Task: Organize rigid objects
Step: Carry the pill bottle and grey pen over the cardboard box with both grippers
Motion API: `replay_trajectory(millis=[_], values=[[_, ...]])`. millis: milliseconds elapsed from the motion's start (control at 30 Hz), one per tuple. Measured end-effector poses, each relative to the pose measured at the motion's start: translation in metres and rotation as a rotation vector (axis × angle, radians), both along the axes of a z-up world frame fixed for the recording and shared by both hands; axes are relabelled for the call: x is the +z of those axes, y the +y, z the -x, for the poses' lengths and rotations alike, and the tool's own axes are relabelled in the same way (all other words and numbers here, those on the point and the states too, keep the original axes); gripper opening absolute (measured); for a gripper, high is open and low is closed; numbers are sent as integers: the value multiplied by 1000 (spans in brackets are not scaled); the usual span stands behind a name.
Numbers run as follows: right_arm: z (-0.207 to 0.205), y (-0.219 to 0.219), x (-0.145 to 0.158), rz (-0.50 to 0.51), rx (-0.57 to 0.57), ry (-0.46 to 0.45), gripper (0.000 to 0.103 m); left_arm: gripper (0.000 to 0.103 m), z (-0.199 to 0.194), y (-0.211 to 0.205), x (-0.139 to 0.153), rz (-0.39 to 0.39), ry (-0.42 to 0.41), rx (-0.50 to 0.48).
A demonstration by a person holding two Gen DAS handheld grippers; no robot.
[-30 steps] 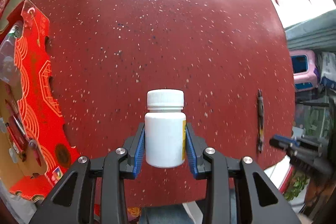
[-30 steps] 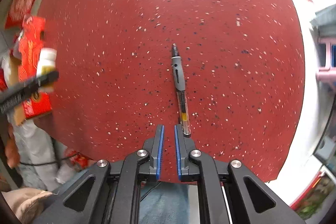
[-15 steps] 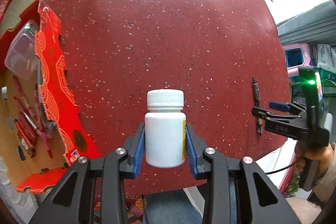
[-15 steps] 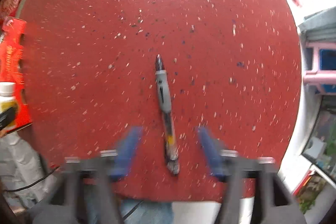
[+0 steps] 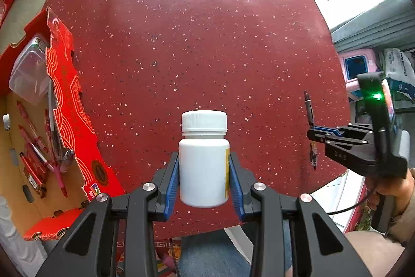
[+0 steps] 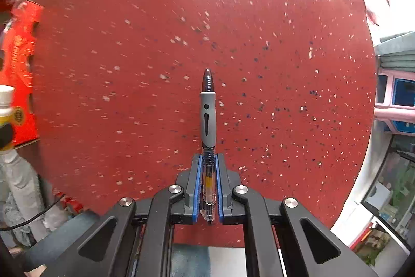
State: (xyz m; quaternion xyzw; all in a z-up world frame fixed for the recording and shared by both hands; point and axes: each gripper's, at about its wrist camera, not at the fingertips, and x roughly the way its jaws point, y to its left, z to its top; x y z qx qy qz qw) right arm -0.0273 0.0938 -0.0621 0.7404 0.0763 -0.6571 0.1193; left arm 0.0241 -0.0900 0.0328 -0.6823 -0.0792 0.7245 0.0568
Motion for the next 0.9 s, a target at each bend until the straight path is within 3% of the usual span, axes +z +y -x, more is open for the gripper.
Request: replay_trajectory(millis=[133, 400, 900], values=[[4, -4, 28, 39, 38, 25, 11, 38, -1, -6, 7, -8, 24, 28], [17, -54, 73, 119, 154, 86, 11, 38, -7, -35, 26, 6, 83, 136], [5, -168, 107, 207, 385, 150, 11, 38, -44, -117, 40, 7, 137, 386]])
